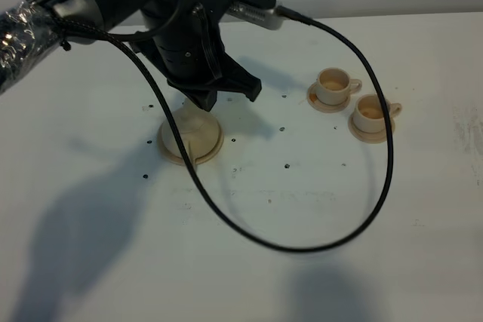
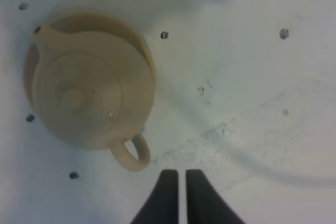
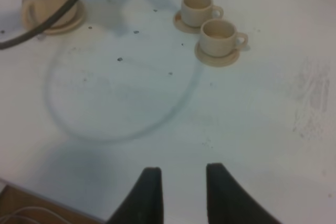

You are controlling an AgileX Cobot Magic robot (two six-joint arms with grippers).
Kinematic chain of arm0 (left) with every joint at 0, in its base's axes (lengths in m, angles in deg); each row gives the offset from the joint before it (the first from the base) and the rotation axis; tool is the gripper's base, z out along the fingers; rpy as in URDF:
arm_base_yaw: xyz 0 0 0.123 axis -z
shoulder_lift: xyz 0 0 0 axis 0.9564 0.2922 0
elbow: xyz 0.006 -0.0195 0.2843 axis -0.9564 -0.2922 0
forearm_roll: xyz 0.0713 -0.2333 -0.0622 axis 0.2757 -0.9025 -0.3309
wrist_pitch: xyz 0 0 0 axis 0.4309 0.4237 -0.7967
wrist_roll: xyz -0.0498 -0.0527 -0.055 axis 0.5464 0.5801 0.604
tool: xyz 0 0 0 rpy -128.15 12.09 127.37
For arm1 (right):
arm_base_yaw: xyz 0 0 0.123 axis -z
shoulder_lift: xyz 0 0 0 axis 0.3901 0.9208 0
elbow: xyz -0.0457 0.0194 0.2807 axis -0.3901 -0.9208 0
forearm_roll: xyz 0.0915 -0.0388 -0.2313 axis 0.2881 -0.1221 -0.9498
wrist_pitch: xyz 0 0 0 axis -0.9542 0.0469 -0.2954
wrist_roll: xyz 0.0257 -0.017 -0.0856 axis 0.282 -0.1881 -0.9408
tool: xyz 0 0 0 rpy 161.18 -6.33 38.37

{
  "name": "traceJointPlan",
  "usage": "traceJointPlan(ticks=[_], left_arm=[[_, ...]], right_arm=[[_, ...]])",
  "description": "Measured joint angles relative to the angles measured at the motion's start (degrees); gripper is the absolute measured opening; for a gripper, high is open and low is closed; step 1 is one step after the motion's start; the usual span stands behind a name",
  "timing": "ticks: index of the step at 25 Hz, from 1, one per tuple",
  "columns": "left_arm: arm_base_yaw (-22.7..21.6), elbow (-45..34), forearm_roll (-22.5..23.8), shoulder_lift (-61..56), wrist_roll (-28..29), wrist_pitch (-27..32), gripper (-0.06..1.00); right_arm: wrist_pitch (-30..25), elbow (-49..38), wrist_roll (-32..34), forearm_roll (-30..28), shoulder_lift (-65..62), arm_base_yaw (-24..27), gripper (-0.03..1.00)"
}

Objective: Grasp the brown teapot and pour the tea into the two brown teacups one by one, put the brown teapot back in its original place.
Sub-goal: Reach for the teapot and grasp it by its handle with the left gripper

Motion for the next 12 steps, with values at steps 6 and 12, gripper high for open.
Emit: traceJointPlan(ticks=[6, 12], left_arm=[[-1.71, -2.59, -1.53, 0.0, 6.51, 0.0, 0.34], [-1.95, -3.63, -1.43, 0.0, 11.99, 0.0, 0.47]], right_arm=[[0.0, 0.0, 0.0, 0.0, 0.0, 0.0, 0.22], [0.0, 0.0, 0.0, 0.0, 0.0, 0.0, 0.22]])
